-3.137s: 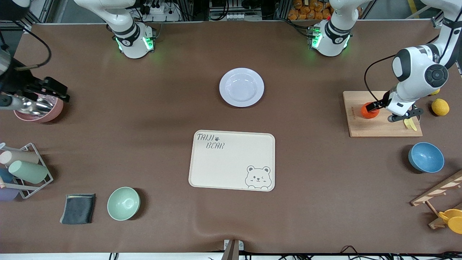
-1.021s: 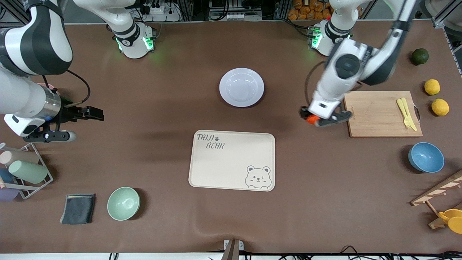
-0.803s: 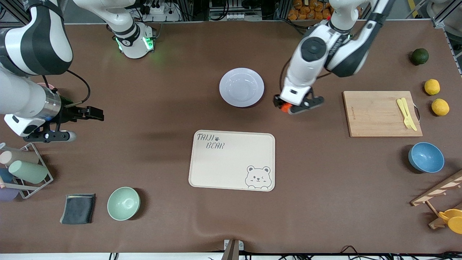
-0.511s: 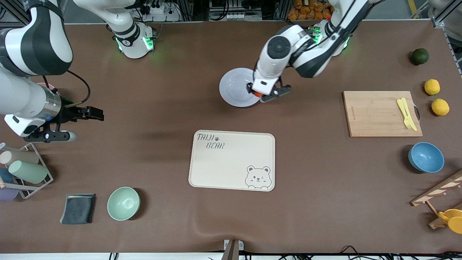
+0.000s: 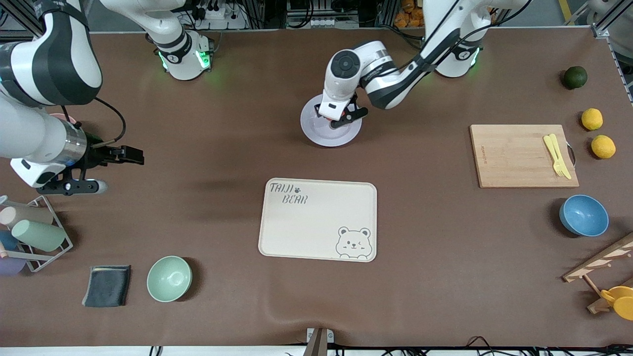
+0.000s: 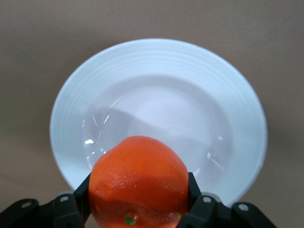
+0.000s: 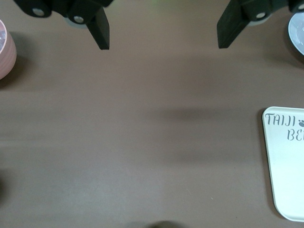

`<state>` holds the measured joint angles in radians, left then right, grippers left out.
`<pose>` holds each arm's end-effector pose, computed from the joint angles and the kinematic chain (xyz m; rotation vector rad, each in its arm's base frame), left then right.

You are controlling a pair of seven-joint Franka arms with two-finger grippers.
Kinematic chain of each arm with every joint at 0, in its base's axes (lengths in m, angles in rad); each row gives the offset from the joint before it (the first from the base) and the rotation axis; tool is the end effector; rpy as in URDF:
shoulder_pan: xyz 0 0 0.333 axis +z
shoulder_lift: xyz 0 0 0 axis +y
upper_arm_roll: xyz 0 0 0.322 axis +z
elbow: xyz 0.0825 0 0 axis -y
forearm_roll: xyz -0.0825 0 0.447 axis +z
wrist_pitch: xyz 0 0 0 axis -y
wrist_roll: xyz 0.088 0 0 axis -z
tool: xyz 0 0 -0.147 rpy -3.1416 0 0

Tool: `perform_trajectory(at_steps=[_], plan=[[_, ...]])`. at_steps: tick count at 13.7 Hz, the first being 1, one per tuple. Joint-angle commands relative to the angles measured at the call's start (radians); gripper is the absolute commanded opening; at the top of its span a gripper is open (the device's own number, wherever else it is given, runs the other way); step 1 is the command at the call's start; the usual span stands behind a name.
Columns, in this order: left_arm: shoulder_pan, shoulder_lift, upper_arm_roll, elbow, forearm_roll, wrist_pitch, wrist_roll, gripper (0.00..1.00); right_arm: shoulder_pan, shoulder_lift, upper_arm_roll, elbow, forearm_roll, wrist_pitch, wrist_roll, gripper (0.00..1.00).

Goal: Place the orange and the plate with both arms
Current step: 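Release the orange onto the plate while the right gripper approaches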

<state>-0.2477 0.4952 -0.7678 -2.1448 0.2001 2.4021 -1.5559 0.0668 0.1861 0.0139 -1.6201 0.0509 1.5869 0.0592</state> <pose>0.2961 -0.5180 0.1427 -3.0340 -0.6643 0.3508 0.6459 0.0592 0.4477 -3.0847 -0.0233 0.3445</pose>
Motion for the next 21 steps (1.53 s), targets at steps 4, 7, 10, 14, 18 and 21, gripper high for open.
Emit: perform_trajectory(at_steps=[4,7,10,14,18,21], plan=[[-0.148,0.155,0.119,0.155,0.059,-0.001,-0.118,0.0,-0.054,-0.011,0.001,-0.162,0.294,-0.048,-0.004,1.0],[-0.146,0.148,0.12,0.146,0.061,-0.014,-0.118,1.0,-0.03,-0.01,0.003,-0.251,0.406,-0.045,-0.002,1.0],[-0.125,0.068,0.119,0.155,0.059,-0.09,-0.119,1.0,-0.012,0.024,0.005,-0.365,0.59,-0.038,-0.039,1.0],[-0.038,-0.179,0.116,0.166,0.045,-0.155,-0.116,1.0,0.076,0.047,0.005,-0.48,0.705,0.033,-0.073,1.0],[0.057,-0.262,0.131,0.36,0.067,-0.416,-0.049,1.0,0.2,0.052,0.005,-0.634,0.89,0.209,-0.214,1.0],[0.209,-0.256,0.137,0.538,0.082,-0.596,0.245,1.0,0.335,0.1,0.005,-0.698,1.059,0.339,-0.341,1.0]])
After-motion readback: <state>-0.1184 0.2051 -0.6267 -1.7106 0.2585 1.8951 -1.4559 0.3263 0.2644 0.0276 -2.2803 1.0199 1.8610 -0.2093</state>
